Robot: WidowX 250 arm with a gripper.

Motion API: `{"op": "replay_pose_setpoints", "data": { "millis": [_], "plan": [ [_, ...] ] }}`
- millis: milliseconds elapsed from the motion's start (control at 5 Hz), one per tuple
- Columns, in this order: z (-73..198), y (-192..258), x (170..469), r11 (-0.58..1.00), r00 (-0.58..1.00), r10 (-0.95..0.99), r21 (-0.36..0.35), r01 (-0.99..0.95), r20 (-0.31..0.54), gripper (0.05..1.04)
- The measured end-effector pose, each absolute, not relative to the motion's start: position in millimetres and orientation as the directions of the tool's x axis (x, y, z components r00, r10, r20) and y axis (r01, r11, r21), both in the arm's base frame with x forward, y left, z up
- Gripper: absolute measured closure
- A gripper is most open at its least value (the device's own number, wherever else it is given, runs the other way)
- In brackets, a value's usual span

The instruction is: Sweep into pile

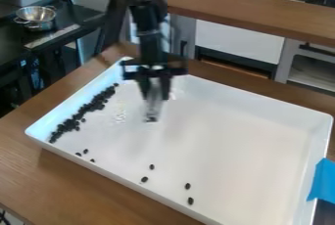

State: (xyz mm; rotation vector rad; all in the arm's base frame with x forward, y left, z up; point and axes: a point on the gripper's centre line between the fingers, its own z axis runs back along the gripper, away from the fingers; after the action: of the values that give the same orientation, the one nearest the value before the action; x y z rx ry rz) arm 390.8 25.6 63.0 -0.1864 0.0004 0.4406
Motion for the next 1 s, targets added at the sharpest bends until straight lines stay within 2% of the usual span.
{"op": "replay_pose_setpoints", "data": {
  "millis": [200, 400, 600, 1000],
  "plan": [
    [70.5, -19.5, 385.9, 0.894, 0.916, 0.396, -0.2, -0.4, -0.062, 0.701],
    [66.9, -67.5, 374.0, 0.922, 0.943, 0.331, -0.209, -0.327, -0.016, 0.701],
    [62.8, -91.3, 365.0, 0.938, 0.959, 0.279, -0.226, -0.262, 0.045, 0.701],
    [35.8, -105.4, 342.8, 0.959, 0.97, 0.227, -0.191, -0.208, 0.084, 0.701]
  ]
}}
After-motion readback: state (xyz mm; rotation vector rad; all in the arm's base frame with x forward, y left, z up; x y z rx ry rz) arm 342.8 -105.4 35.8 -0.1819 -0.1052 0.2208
